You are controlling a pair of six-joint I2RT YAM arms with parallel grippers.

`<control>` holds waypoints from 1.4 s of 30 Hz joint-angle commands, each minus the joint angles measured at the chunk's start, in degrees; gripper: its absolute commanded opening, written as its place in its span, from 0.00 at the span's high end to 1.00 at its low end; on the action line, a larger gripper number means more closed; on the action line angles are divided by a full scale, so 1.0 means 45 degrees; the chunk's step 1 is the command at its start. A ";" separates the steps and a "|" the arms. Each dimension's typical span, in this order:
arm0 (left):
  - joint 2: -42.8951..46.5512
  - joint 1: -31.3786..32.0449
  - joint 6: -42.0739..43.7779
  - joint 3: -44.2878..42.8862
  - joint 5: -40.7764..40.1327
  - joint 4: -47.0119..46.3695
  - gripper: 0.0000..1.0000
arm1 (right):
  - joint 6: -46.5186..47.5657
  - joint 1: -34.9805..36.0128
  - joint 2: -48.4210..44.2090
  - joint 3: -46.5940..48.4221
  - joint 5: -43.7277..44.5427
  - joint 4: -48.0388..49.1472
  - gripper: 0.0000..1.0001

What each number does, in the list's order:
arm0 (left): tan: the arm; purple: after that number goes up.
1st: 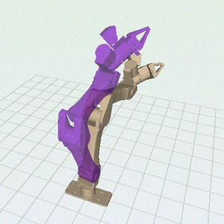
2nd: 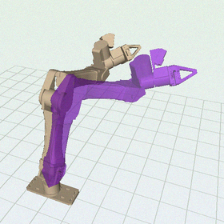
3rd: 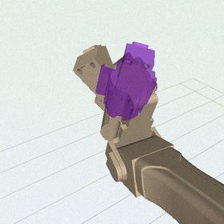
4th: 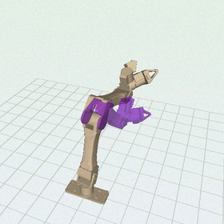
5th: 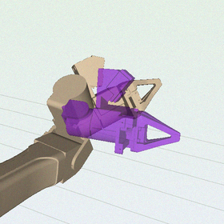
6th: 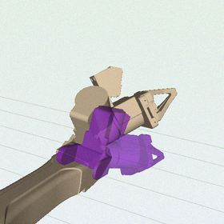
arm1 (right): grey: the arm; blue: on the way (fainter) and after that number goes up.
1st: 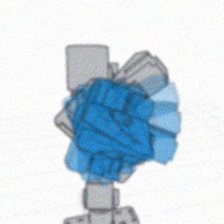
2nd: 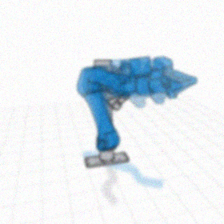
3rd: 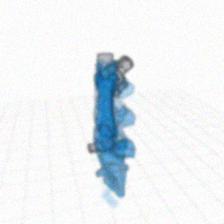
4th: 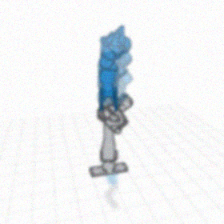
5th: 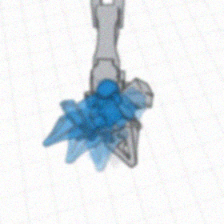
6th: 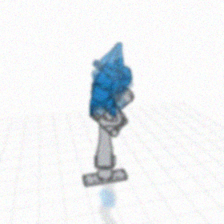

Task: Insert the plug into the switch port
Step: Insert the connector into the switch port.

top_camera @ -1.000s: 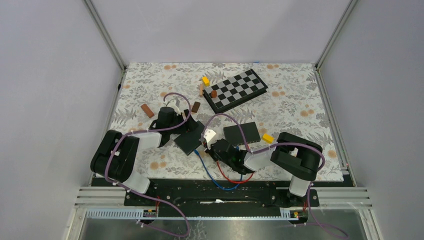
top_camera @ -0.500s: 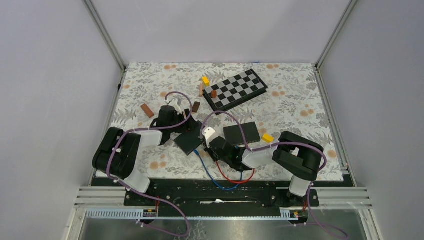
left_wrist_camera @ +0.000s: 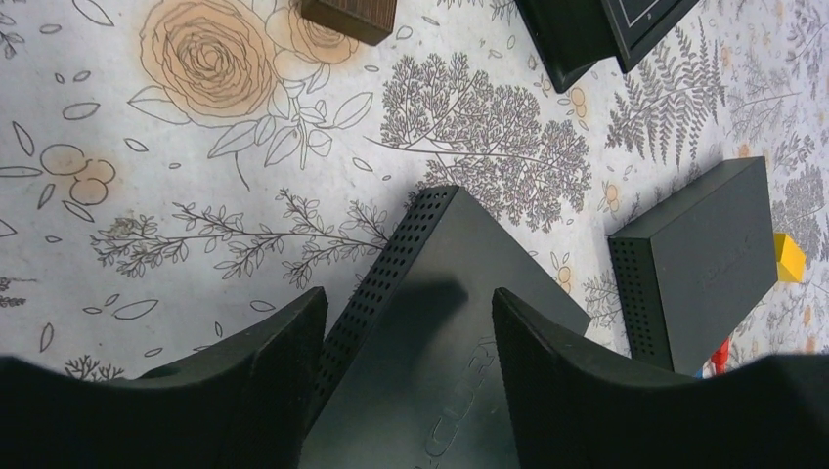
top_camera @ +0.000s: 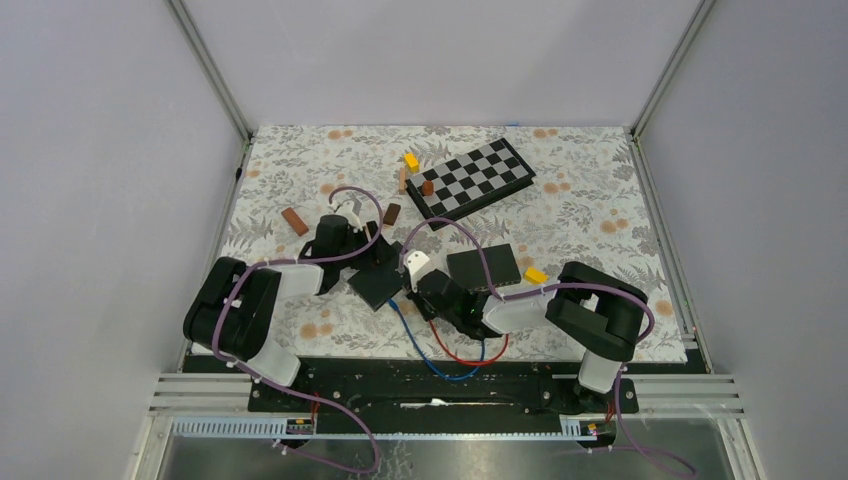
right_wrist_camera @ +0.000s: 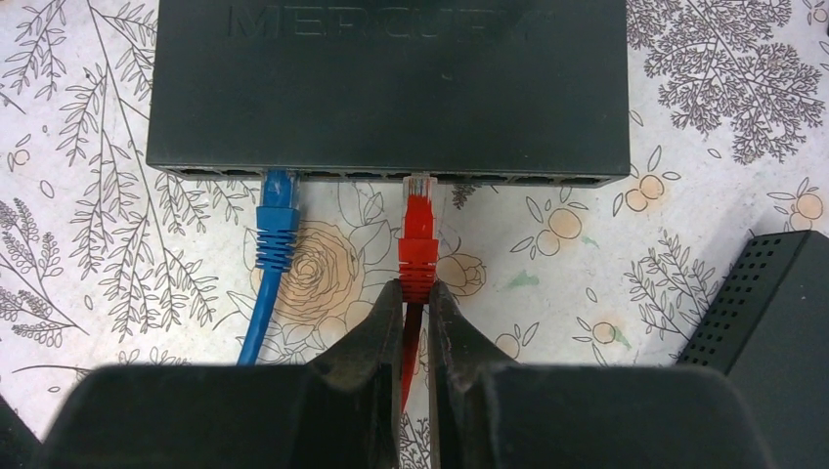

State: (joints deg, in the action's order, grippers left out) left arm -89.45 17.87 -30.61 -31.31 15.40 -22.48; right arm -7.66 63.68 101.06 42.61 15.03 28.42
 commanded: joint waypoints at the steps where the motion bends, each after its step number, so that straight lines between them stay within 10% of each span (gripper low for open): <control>1: -0.0140 -0.0025 -0.0139 0.0397 0.0609 0.0749 0.36 | -0.0078 -0.0108 -0.0022 0.0624 -0.0229 0.0148 1.00; 42: -0.0868 -0.0031 -0.0174 0.0201 0.0915 0.0932 0.43 | 0.0769 -0.0162 -0.0497 0.0529 0.0121 0.1203 1.00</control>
State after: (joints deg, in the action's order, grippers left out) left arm -90.89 17.19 -31.09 -31.14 17.12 -24.16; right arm -5.52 63.66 102.32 44.75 13.93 26.06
